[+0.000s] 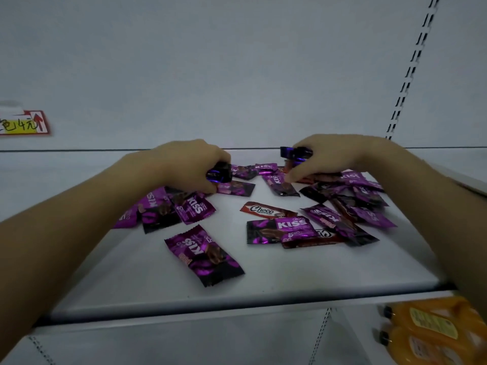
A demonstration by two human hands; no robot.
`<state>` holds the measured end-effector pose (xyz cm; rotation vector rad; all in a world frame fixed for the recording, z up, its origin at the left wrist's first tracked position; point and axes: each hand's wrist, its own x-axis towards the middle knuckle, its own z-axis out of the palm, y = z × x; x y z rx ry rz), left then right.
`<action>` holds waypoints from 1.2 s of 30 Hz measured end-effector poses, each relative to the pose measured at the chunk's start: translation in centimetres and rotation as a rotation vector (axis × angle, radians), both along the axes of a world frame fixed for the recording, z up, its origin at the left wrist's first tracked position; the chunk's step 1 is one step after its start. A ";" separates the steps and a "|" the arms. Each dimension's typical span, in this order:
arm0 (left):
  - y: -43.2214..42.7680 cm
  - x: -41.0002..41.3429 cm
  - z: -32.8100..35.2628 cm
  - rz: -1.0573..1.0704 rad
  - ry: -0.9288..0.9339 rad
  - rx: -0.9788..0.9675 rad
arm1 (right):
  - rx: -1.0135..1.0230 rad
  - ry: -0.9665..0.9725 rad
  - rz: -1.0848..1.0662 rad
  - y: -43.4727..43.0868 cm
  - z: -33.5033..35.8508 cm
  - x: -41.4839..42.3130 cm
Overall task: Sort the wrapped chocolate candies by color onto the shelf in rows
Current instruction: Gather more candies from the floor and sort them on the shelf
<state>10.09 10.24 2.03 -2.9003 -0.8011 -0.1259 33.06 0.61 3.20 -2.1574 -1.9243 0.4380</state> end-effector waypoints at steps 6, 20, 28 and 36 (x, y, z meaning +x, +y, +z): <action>-1.0 -2.7 3.9 -0.009 -0.052 -0.430 | -0.058 -0.066 0.143 -1.5 0.6 -2.9; -2.9 -0.4 1.7 0.020 0.053 -0.308 | 0.130 0.097 0.135 -2.0 0.8 -2.9; 3.6 -7.1 4.0 0.515 0.215 -0.387 | 0.181 0.019 0.486 -0.7 -2.0 -10.4; 2.6 -4.9 2.4 0.472 0.209 -0.508 | 0.041 -0.251 0.261 0.2 -0.2 -7.3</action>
